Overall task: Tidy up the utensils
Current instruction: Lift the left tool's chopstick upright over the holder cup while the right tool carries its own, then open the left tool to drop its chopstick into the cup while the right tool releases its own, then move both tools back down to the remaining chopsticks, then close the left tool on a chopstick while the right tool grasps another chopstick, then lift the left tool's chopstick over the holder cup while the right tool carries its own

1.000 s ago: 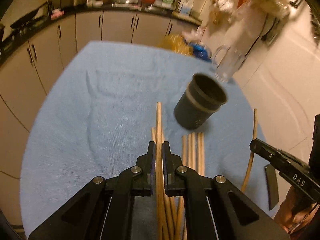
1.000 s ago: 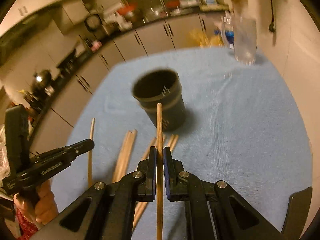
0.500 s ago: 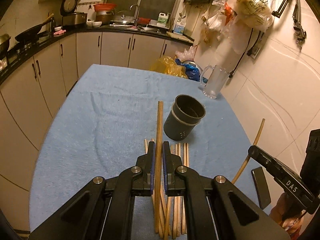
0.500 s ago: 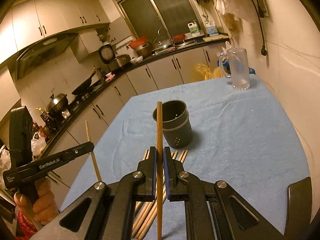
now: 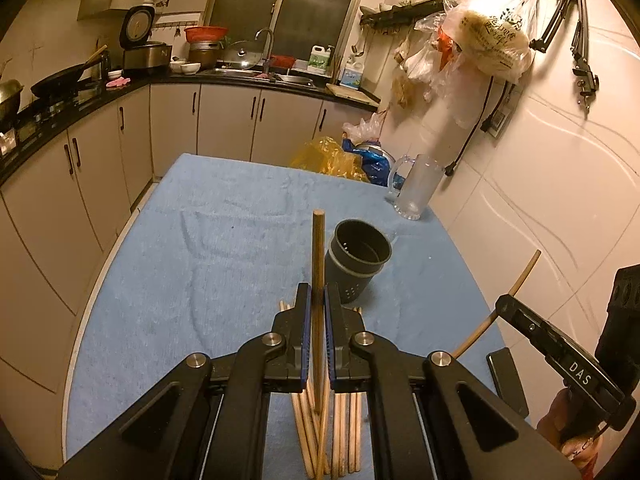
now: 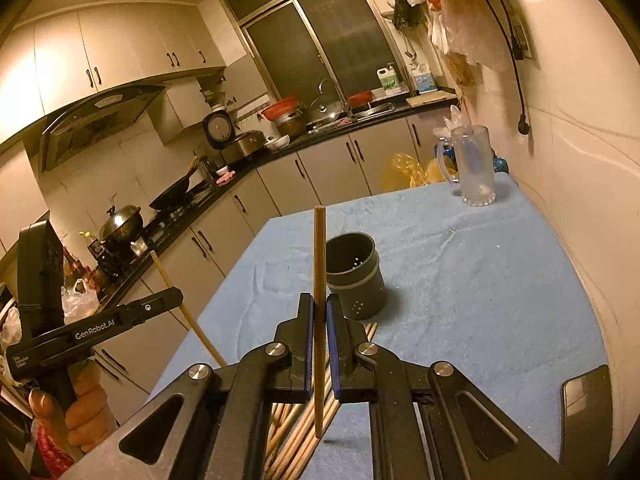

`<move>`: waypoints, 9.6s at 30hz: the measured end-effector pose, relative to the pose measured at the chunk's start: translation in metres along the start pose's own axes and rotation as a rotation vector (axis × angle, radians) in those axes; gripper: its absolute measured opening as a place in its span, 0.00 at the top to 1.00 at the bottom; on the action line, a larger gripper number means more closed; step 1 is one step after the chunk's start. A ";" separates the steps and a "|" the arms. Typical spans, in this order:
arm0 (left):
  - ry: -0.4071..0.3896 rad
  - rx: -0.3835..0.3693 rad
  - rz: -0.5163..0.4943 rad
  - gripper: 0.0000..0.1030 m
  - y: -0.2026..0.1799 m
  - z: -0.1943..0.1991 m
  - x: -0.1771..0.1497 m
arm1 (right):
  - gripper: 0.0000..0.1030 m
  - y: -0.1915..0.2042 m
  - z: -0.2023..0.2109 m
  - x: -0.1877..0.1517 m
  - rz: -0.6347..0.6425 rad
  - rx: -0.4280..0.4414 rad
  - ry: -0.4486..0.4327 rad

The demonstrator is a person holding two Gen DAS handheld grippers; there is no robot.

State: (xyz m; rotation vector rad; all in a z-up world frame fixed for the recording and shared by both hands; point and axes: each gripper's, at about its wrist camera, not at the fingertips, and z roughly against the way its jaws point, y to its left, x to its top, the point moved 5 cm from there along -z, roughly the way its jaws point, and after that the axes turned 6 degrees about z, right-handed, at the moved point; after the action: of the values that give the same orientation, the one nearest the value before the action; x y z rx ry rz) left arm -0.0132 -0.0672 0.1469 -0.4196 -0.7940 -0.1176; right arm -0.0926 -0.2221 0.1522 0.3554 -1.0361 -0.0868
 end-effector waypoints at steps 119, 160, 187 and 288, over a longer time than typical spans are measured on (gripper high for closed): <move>0.257 0.116 0.069 0.63 0.054 -0.109 -0.115 | 0.62 -0.037 -0.095 -0.122 -0.113 -0.115 0.318; 0.310 0.168 0.060 0.92 0.066 -0.154 -0.088 | 0.88 -0.053 -0.180 -0.092 -0.226 -0.134 0.514; 0.088 0.077 0.027 0.94 0.040 -0.093 -0.052 | 0.94 -0.028 -0.106 -0.042 -0.120 -0.113 0.212; -0.155 -0.044 -0.035 0.94 -0.057 -0.040 0.118 | 0.94 -0.043 -0.030 0.143 -0.114 -0.077 -0.242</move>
State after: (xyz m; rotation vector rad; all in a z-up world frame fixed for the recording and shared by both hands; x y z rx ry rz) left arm 0.0812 -0.1293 0.2246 -0.4610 -0.9526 -0.1365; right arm 0.0102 -0.2894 0.2424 0.3391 -1.2476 -0.2770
